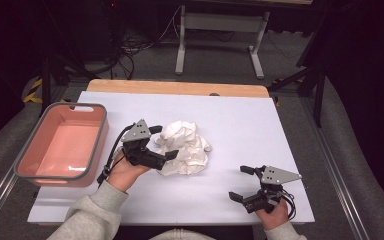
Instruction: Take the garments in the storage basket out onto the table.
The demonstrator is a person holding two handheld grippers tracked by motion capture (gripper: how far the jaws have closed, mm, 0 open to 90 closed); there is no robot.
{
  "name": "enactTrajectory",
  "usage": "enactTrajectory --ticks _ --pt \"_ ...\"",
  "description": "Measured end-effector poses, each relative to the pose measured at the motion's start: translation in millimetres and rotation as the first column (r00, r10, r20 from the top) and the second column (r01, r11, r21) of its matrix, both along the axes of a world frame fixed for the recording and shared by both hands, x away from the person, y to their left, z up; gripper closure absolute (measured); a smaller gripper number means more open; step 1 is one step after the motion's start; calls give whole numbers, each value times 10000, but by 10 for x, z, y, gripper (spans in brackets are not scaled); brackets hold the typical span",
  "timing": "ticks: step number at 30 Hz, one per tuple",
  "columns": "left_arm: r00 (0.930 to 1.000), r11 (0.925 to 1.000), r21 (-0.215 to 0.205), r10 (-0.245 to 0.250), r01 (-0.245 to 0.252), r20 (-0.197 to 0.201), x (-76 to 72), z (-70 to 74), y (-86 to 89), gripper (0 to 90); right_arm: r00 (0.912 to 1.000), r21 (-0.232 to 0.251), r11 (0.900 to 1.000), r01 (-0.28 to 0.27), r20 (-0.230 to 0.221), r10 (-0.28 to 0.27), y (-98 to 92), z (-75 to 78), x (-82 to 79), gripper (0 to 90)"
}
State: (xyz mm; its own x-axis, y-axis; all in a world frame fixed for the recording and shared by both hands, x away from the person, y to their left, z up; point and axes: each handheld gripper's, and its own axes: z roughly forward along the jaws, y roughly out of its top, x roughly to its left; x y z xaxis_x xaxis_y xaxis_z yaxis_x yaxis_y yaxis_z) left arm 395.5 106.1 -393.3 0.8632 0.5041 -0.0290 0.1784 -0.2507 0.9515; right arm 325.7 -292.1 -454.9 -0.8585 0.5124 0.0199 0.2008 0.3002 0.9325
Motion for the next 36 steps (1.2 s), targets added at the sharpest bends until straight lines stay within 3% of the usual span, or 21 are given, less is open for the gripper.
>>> enactTrajectory --ticks 7,13,18,23,30,36 --pt "9998 9998 -95 184 -185 -94 -68 -26 185 10 10000 9 10000 -19 13 19 0 4 -4 12" --pt "9991 9988 -335 334 -343 -276 -121 -169 360 11 10000 21 10000 -41 32 41 1 6 -7 12" --pt "9982 9984 -300 469 -481 -382 -186 -328 497 11 10000 20 10000 -60 38 60 1 6 -7 11" --pt "9957 9957 -648 611 -657 -702 -256 -477 631 11 10000 8 10000 -83 49 83 7 4 -7 10" --pt "9936 9953 -633 670 -729 -905 -371 -683 793 11 10000 -4 10000 -79 56 79 8 4 -8 10" --pt "9918 9949 -268 951 -977 -854 -452 -786 892 22 9999 -41 9999 -96 49 97 12 2 -7 10"
